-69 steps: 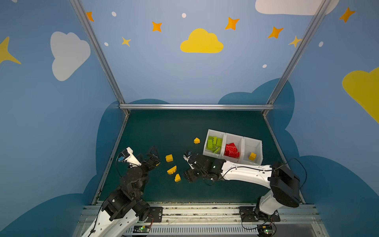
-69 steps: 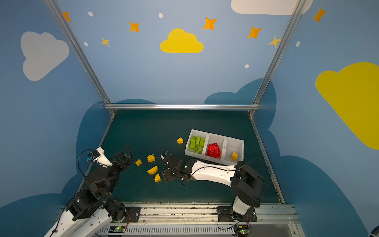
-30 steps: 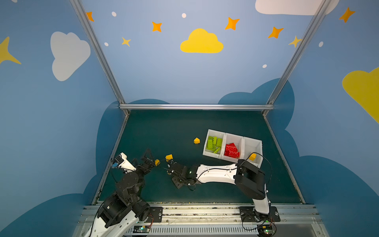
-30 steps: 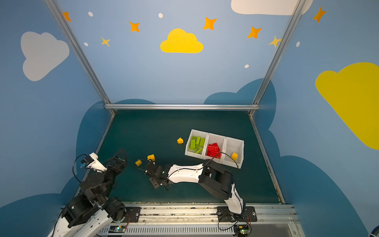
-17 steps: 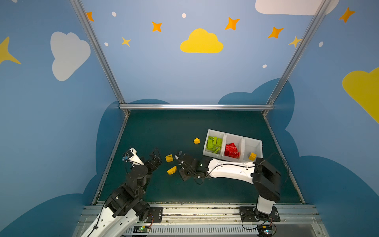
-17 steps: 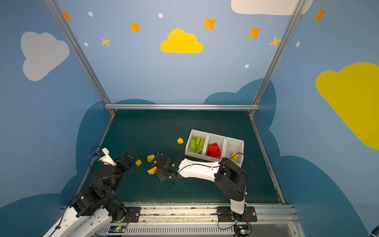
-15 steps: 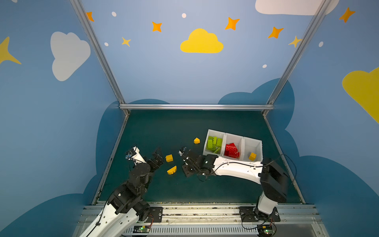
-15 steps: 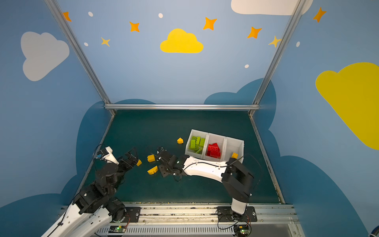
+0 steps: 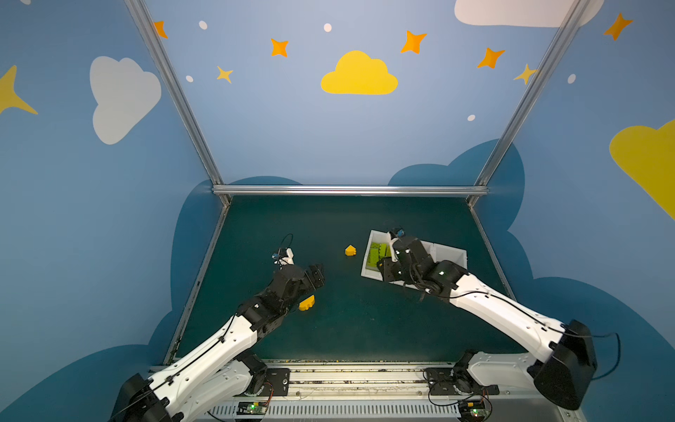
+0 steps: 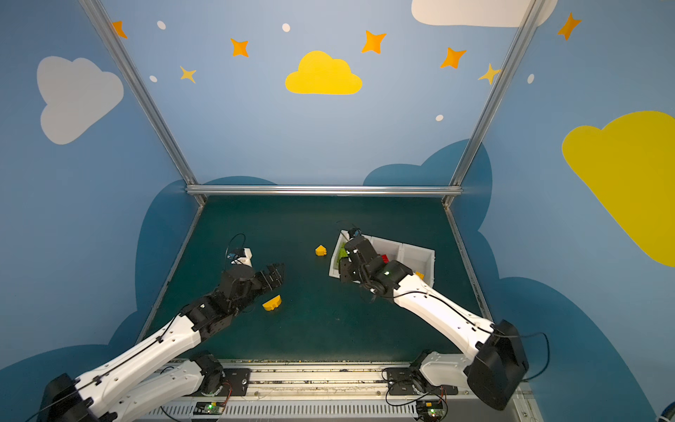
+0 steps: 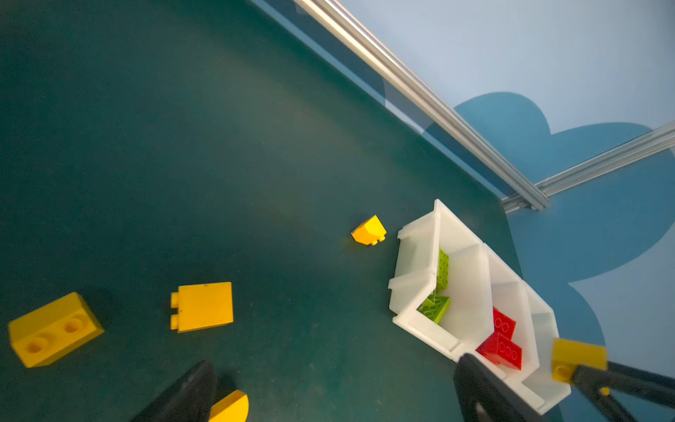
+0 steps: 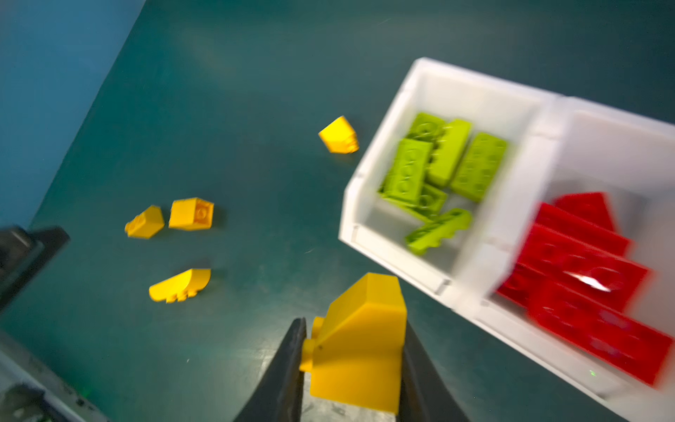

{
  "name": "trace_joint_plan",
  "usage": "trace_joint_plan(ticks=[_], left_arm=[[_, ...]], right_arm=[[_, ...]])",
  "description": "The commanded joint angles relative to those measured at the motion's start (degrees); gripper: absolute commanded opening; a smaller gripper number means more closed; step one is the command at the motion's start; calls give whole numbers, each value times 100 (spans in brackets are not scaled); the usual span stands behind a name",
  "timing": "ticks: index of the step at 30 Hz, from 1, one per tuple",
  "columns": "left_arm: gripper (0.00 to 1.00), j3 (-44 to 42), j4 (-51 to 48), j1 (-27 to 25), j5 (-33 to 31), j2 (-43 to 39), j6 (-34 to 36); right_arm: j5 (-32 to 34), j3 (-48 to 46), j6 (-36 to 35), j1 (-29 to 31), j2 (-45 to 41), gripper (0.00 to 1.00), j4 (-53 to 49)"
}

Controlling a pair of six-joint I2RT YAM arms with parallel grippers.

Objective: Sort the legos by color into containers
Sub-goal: 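Carry the slope brick to the farthest compartment while the left gripper reaches out, then grasp the yellow curved brick with the left gripper while the right gripper withdraws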

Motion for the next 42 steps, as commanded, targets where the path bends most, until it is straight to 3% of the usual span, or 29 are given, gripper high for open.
trace_joint_plan(ticks=[1,10,18,25,32,42], left_arm=[[100,197,445,-147,272,280,-4],[100,431,653,-705,87,1102,40],[100,441,688,-865,89,1524,-213],[100,340,554,-866,-162,1394,-247],[100,387,-258,-822,-722,1027,-255],[100,55,-1364,-702,-1287,265,-390]], right_arm=[[4,-147,-61,-590,-360,33,-436],[-522,-708,-46,-2763,-912,35,-422],[-822,-910,320,-4030,-398,36,-62],[-779,-909,438,-4194,12,39,248],[-953,-777,423,-4240,282,63,290],[-1713,-1046,284,-3945,-193,73,560]])
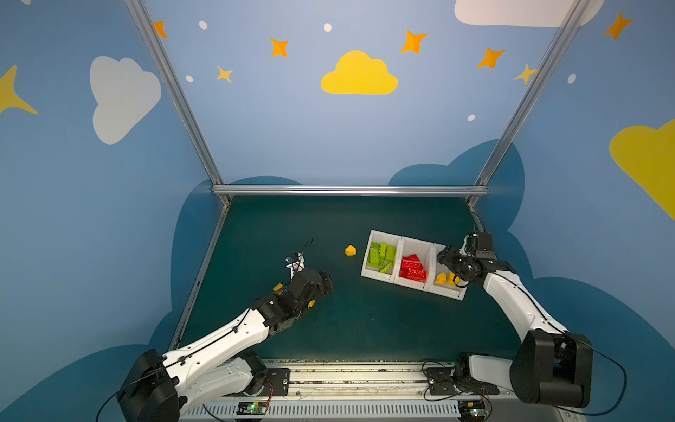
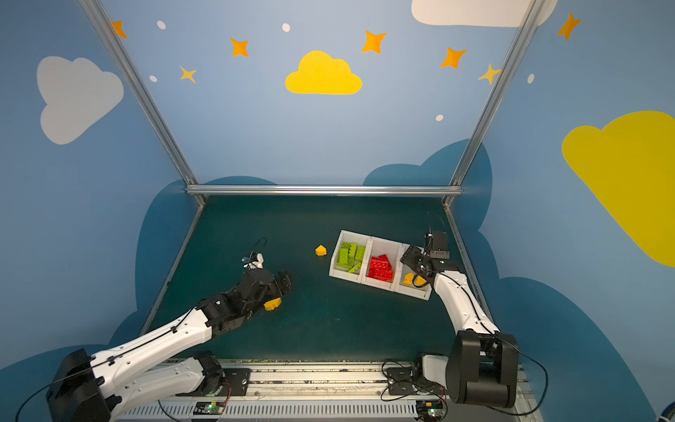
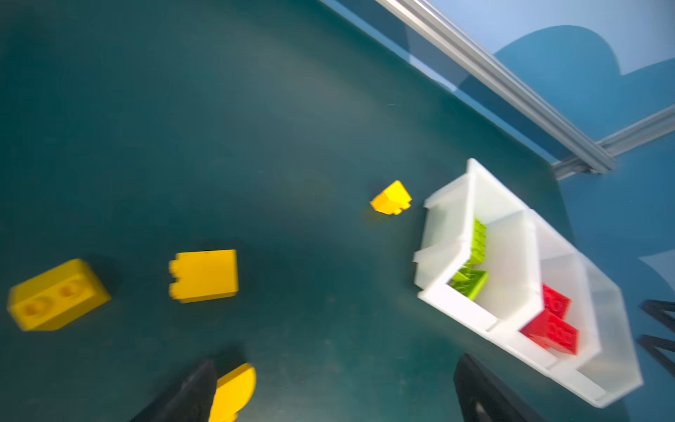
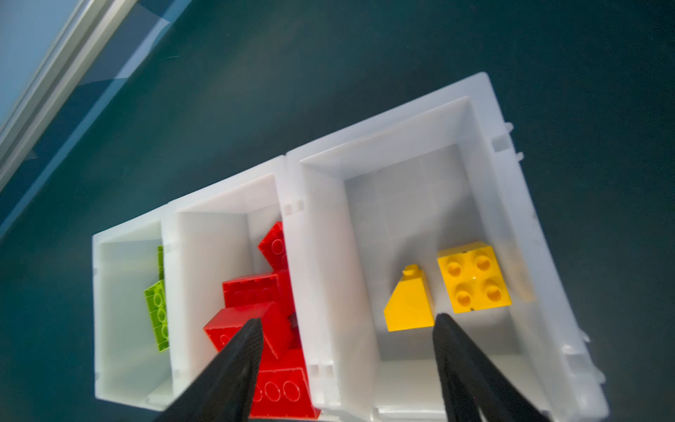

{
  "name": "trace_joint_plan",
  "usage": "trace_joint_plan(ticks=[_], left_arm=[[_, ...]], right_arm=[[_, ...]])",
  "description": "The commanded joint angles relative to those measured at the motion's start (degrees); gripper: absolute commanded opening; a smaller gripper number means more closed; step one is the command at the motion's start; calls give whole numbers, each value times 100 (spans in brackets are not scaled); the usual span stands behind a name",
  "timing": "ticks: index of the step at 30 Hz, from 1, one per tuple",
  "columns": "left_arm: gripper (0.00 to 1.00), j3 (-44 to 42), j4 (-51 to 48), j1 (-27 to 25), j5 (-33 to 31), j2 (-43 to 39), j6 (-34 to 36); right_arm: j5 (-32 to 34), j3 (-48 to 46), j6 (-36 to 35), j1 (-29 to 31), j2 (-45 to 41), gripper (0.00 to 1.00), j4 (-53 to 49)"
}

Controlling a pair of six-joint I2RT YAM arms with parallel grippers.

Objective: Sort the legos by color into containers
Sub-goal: 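Grasp the yellow curved brick with the left gripper while the right gripper withdraws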

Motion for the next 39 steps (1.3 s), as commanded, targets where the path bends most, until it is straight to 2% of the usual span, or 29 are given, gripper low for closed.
trace_joint_plan(ticks=[1,9,12,21,27,32,39], left_arm=[[100,-134,-761,40,-362,-127,-142],[100,3,-1209,57,-197,589,-356],[100,79,-1271,88,-103,926,-221],[100,244,-854,287,332,1711,481],[99,325,-610,320,761,2146,660],[92,370,-640,286,1078,2329,676],[76,155,-567,159,1084,2207,523]], right_arm=[[-285,-124,-118,254,-401,74,156],[-317,-527,-176,1075,-1219,81,540],[-394,-590,-186,1247,-1329,82,595],[-627,-655,-108,1419,-1438,82,799],[-664,-659,-98,1446,-1436,82,832],[-704,-649,-88,1457,-1363,82,861],[-759,-650,-63,1502,-1290,82,914]])
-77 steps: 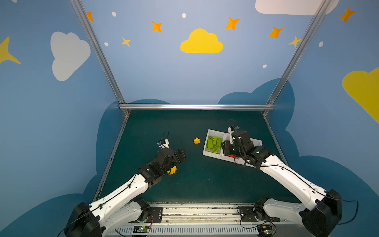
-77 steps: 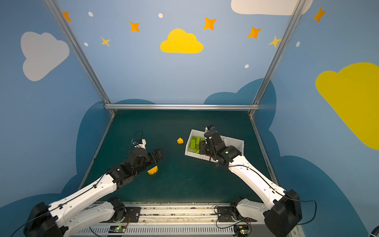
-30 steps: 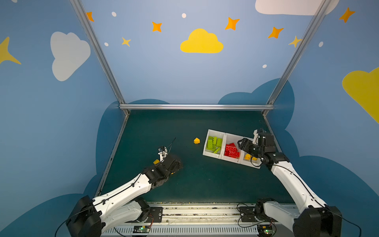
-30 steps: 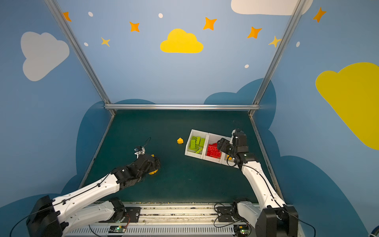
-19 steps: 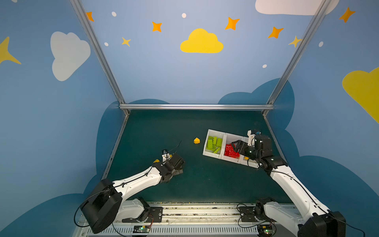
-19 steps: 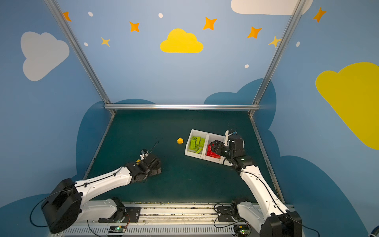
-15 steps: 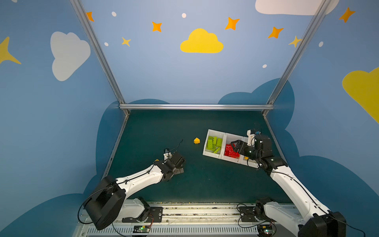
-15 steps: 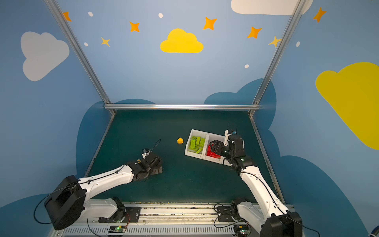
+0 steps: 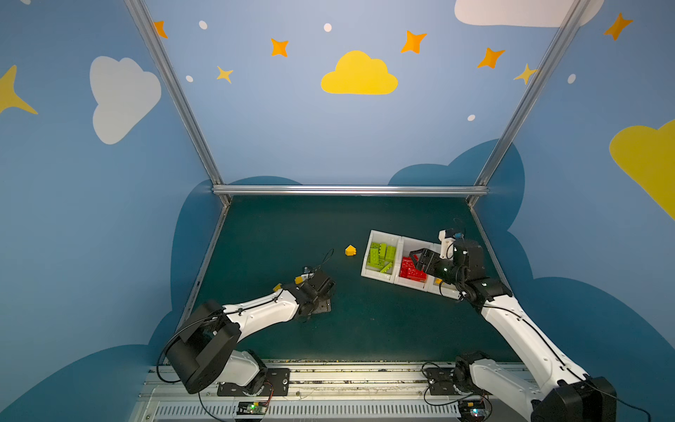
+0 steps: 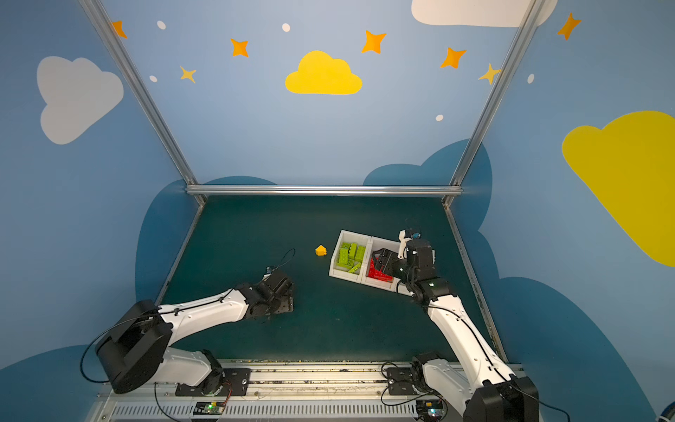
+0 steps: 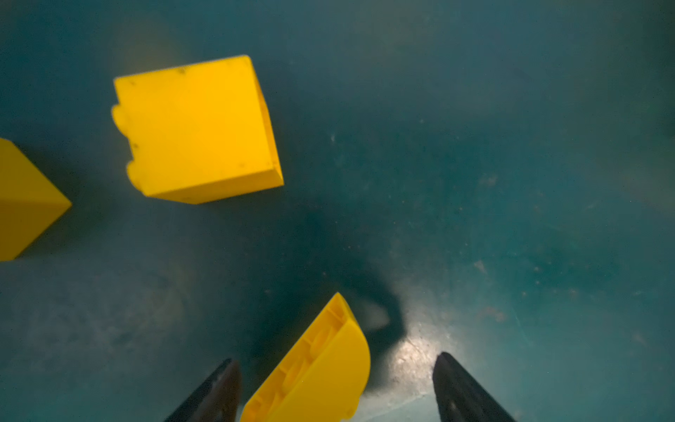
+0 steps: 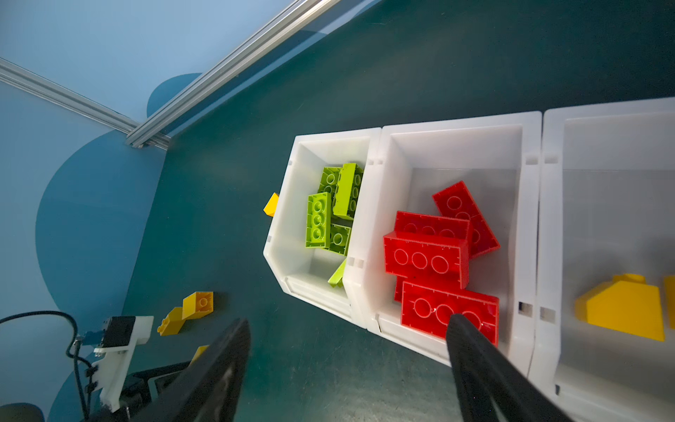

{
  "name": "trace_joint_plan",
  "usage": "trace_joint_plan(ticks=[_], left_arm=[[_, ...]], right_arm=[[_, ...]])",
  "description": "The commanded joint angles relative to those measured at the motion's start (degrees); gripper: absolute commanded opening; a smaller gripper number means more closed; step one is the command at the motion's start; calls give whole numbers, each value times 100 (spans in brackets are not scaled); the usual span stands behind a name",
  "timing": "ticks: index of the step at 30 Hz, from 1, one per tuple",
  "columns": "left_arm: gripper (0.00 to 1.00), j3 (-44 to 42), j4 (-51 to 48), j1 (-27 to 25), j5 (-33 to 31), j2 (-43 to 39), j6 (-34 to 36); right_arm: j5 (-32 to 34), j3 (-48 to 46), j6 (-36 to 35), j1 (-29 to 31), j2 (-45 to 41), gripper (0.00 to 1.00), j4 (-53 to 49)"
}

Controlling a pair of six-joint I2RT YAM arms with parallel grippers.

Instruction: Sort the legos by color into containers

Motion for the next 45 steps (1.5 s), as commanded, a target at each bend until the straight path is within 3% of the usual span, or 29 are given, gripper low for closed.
trace_joint_plan(ticks=[1,18,27,35,45], left_arm=[[73,-106,10,-51,5,-80,-57],[31,126,-14,-161,-107,194,-61],[18,738,-93,-272,-1,429,314],[17,1429,424,-453,421,755,432],[17,3347,951,-812,1331,2210,616]], right_arm=[[-79,-26,20,47,29,82,137],[-272,-29,74,209,-60,82,192],[-232,79,83,244,-341,82,43],[-173,289,98,250,-562,82,-144],[-925,300,523,241,-889,86,612]])
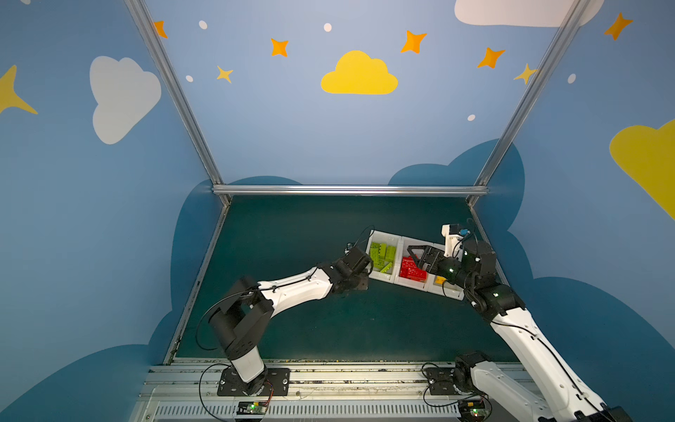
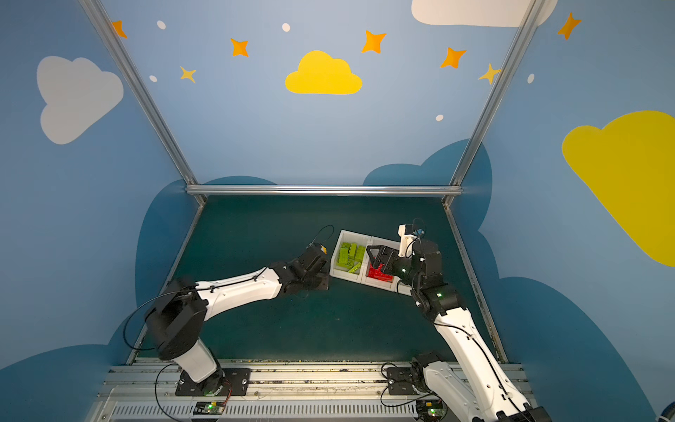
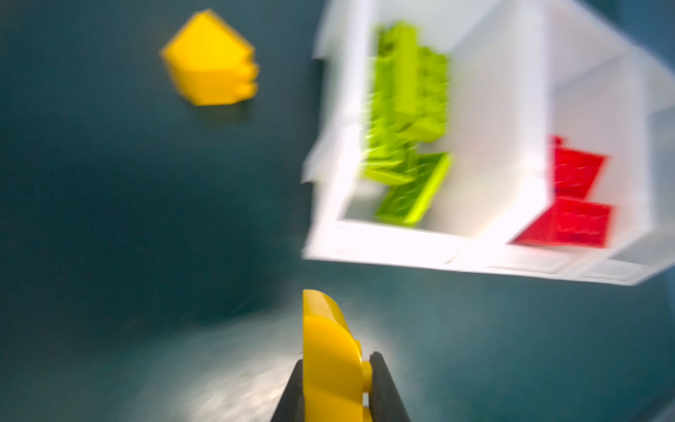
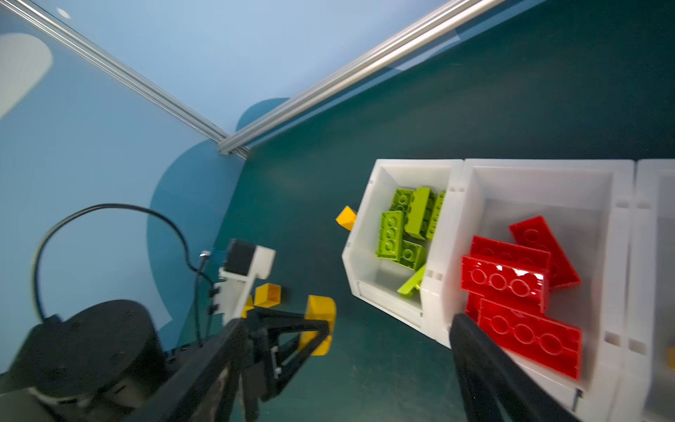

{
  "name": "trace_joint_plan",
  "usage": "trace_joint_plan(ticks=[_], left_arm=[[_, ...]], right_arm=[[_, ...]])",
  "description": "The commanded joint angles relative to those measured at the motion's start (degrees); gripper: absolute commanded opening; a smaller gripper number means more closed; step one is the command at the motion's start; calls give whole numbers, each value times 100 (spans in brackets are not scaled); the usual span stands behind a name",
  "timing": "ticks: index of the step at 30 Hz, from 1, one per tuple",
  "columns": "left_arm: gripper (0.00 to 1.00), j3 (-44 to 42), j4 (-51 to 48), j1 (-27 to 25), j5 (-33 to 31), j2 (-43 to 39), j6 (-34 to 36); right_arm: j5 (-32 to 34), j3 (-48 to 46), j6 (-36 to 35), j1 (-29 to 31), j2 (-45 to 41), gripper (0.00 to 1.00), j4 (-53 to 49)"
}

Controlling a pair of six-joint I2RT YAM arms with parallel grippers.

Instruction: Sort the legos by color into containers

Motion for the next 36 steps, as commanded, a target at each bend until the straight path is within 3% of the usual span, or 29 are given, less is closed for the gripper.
trace_joint_plan(ticks=[1,23,30,36], left_arm=[[17,704,205,-144,399,458,178],[17,5185,623,-273,2439,3843,-391],[17,7159,-115,-397,2626,5004,-355],[20,8081,-406,-399,2651,5568,-344]], right_arm=[[-374,134,229,16,-80,87,397],[-179,290,318,-14,-828,88,504],[-267,347,340,-9,-831,88,442],[-276,321,323,-7,-856,88,388]])
